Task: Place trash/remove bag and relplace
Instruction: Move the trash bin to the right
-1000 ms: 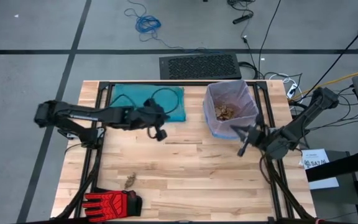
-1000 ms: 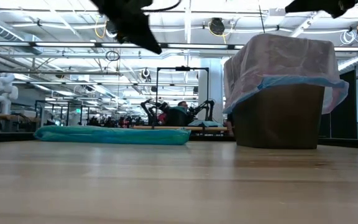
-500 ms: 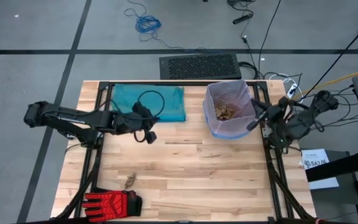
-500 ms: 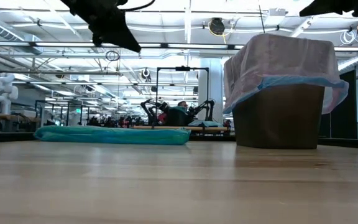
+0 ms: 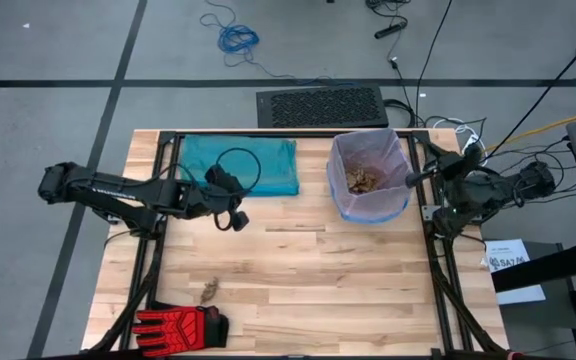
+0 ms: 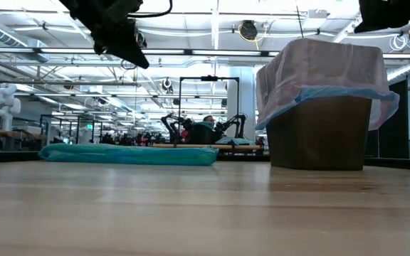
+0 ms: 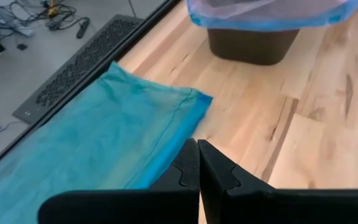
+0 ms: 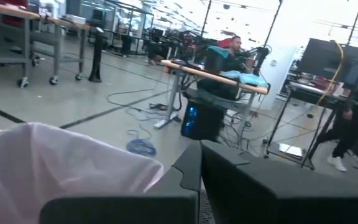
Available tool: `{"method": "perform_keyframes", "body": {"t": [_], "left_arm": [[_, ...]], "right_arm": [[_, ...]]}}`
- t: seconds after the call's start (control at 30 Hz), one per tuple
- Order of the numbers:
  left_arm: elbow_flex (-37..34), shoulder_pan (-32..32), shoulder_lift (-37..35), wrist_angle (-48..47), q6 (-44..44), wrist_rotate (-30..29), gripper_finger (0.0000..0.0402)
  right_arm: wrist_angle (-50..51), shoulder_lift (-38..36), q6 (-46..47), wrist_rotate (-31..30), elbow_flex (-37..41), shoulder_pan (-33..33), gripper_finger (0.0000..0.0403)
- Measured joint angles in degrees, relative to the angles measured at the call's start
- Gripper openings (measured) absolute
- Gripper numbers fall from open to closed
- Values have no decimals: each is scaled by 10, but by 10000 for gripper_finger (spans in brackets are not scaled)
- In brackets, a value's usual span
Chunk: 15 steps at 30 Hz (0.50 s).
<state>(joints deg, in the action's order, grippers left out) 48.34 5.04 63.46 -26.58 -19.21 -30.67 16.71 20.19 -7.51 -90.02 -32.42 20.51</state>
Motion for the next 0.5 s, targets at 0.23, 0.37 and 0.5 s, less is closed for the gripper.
{"method": "perform_keyframes", "body": {"t": [0.23, 0.37, 0.5], "left_arm": [[0, 19, 0, -40, -30, -25, 0], [0, 30, 0, -51, -44, -42, 0], [0, 38, 0, -73, -57, -55, 0]], "right_arm": [[203, -33, 222, 95, 0, -11, 0], [228, -35, 267, 111, 0, -37, 0], [227, -35, 262, 137, 0, -63, 0]]}}
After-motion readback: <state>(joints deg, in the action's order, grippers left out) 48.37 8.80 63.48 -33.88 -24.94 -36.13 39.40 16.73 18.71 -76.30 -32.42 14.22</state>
